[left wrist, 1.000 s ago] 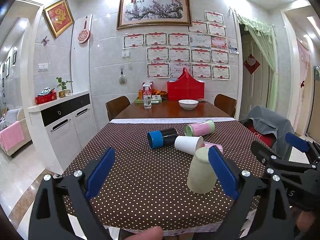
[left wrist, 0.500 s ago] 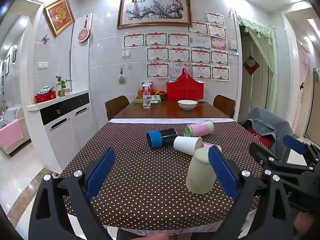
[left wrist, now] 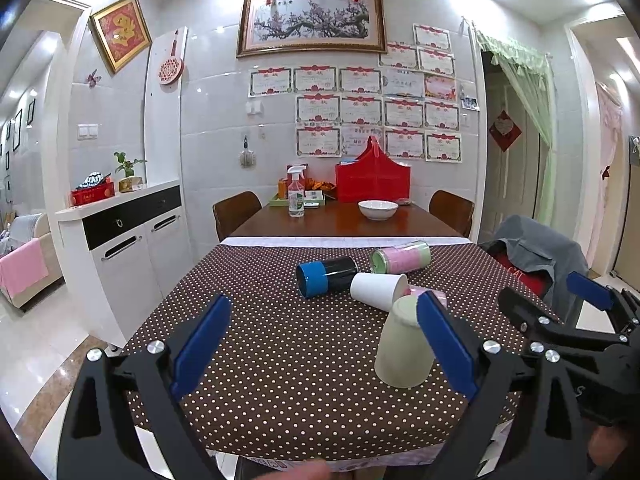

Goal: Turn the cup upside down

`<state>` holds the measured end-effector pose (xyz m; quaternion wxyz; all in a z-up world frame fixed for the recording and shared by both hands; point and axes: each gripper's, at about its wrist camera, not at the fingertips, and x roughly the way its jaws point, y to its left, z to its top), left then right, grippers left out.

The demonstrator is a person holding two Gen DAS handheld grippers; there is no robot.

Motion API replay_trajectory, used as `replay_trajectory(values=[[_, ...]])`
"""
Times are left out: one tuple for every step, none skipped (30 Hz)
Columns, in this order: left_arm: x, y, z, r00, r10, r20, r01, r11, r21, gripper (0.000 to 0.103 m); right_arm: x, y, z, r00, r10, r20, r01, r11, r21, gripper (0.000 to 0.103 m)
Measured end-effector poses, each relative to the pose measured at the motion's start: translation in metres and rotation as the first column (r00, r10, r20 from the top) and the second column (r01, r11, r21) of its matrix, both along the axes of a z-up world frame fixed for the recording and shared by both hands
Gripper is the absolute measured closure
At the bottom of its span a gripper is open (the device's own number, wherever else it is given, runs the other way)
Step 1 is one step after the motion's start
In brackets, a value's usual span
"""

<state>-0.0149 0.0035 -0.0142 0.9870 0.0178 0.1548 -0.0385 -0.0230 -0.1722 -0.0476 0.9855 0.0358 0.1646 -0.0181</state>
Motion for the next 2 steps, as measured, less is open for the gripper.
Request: replay_trajectory(values=[[0.0003, -0.0005, -0.0003, 1.0, 0.002, 0.0, -0.002, 1.0, 0.001, 0.01, 0.0001, 0.0002, 0.0, 1.0, 0.0, 0.0, 0.0, 1.0, 0.0, 0.006], [0.0001, -0.0012, -0.0003, 1.0, 0.003, 0.002, -0.003, 1.0, 0.004, 0.01, 0.0, 0.0002, -0.0001, 1.0, -0.001, 0.0, 0.001, 1.0, -0.001, 0.006]])
